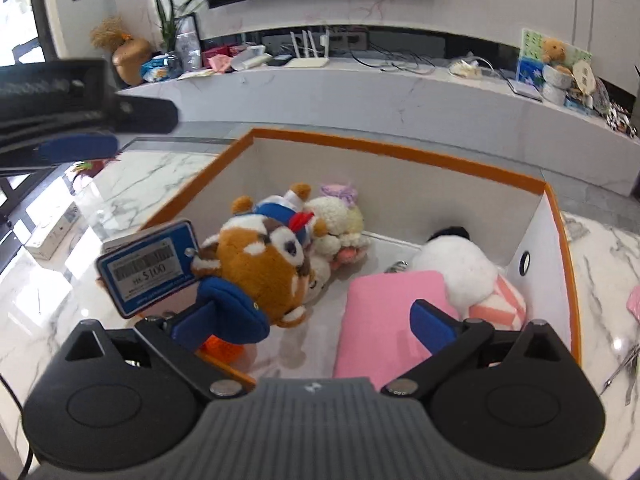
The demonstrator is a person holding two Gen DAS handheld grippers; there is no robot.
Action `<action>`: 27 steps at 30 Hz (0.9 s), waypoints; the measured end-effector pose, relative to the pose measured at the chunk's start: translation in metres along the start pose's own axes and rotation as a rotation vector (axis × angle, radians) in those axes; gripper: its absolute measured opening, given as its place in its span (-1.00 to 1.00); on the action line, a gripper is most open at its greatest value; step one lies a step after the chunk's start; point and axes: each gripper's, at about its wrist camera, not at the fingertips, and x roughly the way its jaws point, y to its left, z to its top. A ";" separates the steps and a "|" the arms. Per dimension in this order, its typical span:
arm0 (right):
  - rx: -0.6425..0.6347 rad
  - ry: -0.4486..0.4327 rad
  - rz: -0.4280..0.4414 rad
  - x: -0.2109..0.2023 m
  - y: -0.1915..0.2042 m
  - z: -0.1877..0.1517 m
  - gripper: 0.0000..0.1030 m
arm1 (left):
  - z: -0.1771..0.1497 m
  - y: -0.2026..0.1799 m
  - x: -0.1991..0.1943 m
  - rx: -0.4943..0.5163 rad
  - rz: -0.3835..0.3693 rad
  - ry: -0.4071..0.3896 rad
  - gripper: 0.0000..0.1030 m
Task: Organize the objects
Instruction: 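Withdraw both tools from the box toward the grey case and yellow tape measure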
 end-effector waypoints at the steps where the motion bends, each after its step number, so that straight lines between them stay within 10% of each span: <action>1: 0.004 -0.002 0.011 -0.004 0.000 -0.001 0.98 | -0.001 -0.002 -0.001 0.013 0.000 0.003 0.56; 27: 0.095 0.060 -0.075 -0.097 -0.043 -0.088 0.98 | -0.098 -0.041 -0.060 0.275 0.005 0.184 0.57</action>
